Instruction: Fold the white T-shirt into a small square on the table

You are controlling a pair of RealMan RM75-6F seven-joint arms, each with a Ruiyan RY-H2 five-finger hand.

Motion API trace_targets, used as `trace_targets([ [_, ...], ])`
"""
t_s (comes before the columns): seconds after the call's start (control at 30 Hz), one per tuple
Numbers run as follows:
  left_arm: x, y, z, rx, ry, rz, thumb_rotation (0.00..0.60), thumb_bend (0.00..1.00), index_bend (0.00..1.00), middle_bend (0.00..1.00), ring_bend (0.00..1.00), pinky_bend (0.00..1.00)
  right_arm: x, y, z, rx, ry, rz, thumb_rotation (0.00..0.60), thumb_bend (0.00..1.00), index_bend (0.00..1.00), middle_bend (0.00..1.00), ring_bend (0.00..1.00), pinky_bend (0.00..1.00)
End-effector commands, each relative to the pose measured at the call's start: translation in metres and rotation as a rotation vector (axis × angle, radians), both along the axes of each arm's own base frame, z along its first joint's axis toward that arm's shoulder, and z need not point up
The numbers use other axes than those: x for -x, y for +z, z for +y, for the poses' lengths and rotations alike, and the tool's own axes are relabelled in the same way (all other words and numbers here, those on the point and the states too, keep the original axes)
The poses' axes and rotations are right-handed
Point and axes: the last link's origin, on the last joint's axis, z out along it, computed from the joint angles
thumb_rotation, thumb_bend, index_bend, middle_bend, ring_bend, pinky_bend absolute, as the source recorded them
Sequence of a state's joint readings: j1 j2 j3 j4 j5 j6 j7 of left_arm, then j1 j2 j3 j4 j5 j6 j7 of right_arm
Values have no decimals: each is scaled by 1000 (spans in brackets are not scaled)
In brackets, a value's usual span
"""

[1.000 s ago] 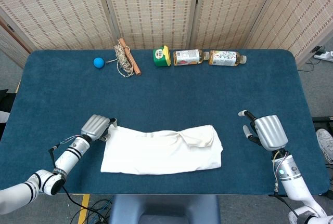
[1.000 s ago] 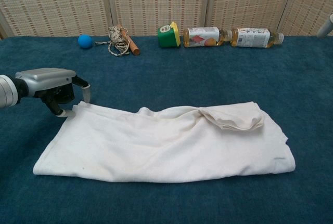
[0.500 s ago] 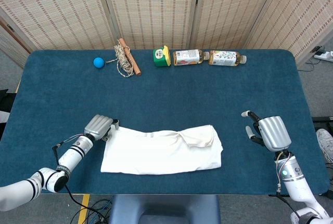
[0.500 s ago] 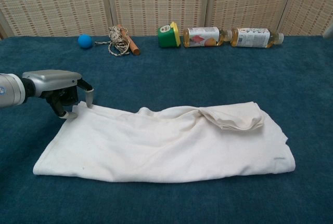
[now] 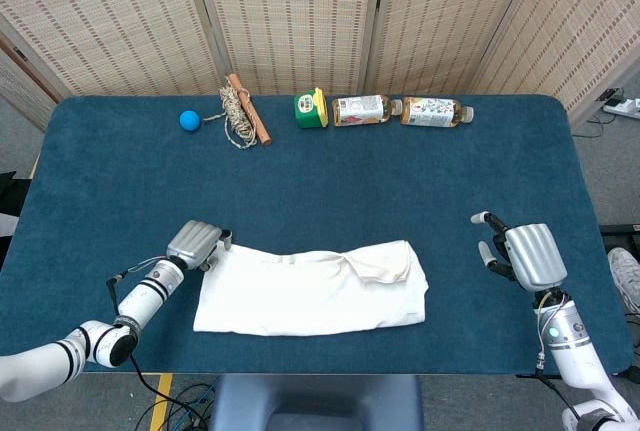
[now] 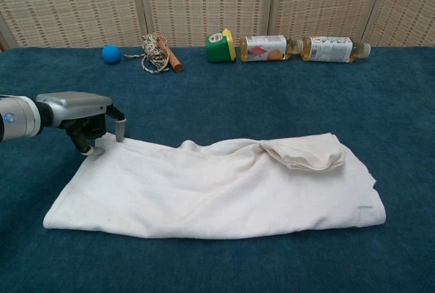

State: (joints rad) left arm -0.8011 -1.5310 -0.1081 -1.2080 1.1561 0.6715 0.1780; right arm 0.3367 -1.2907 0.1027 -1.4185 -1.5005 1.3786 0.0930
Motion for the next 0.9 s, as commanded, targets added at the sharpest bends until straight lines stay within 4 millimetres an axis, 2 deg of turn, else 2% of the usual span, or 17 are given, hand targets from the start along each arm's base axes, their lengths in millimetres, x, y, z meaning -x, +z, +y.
trace_targets([
  [0.03, -2, -1, 0, 3, -3, 1, 600, 434, 462, 929, 847, 1000, 1, 1, -1, 4, -2, -7, 600, 451, 334, 971, 1000, 1000],
  [0.4, -8, -4, 0, 7, -19, 19, 600, 476, 493, 929, 846, 1000, 7, 5, -2, 14, -15, -30, 600, 451, 334, 972, 1000, 1000],
  [0.73, -10, -3, 3, -3, -14, 51, 600, 474, 443, 929, 846, 1000, 10, 4, -1, 9, -20, -39, 600, 451, 334, 972, 1000, 1000],
  [0.9, -9, -5, 1, 8, -7, 69, 600, 473, 460, 929, 846, 1000, 11, 5, -1, 9, -21, -43, 600, 451, 334, 972, 1000, 1000],
])
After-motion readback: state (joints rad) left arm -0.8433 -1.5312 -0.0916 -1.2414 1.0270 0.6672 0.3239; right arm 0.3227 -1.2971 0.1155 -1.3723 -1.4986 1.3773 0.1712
